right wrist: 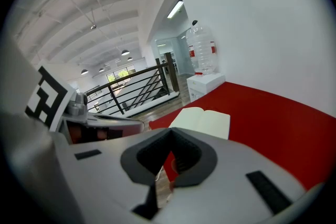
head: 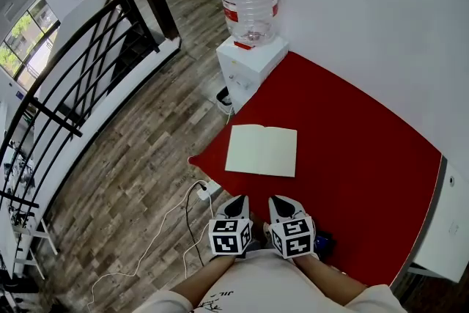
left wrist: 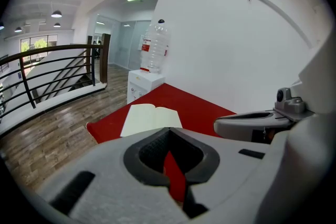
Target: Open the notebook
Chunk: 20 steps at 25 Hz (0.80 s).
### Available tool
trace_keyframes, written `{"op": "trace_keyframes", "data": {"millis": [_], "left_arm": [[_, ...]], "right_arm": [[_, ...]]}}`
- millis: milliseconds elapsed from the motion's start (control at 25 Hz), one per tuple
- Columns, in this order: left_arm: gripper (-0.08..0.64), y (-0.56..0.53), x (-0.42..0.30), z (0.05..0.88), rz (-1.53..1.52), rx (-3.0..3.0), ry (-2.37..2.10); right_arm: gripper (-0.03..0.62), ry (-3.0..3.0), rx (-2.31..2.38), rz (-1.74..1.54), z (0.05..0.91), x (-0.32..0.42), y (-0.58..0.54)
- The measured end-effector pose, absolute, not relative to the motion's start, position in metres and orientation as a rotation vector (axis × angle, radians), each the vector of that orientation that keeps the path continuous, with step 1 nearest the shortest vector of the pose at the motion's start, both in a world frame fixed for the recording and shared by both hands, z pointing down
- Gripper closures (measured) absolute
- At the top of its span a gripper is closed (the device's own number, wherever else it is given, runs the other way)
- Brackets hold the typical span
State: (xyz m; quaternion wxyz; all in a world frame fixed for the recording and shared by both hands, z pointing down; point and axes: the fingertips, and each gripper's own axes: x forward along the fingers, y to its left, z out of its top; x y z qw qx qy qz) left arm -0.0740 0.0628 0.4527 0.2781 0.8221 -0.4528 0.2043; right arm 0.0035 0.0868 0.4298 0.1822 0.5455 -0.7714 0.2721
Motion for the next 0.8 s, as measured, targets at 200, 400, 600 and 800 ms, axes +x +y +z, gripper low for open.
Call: {"op": "trace_keyframes", "data": {"millis": [200,400,600,800], "left_arm": [[0.554,0.063,-0.070,0.448,0.543,2.225,-1.213],[0.554,0.066,-0.067,0.446,0.544,2.228,-1.219],[0.554,0.071,-0.069,0.445,0.536,2.212,-1.221],[0.552,0.073,-0.071,0.444,0.532,2.211,-1.230]], "right_arm": [[0.586,-2.180,1.541,0.780,0.431,0.004,0.088],[0.586,-2.186,1.537,0.785,0.431,0.007,0.091],[0.586,-2.196,1.527,0.785,0.429,0.006,0.095],[0.586,-2.198,1.517,0.781,0.430,0.005,0.098]]}}
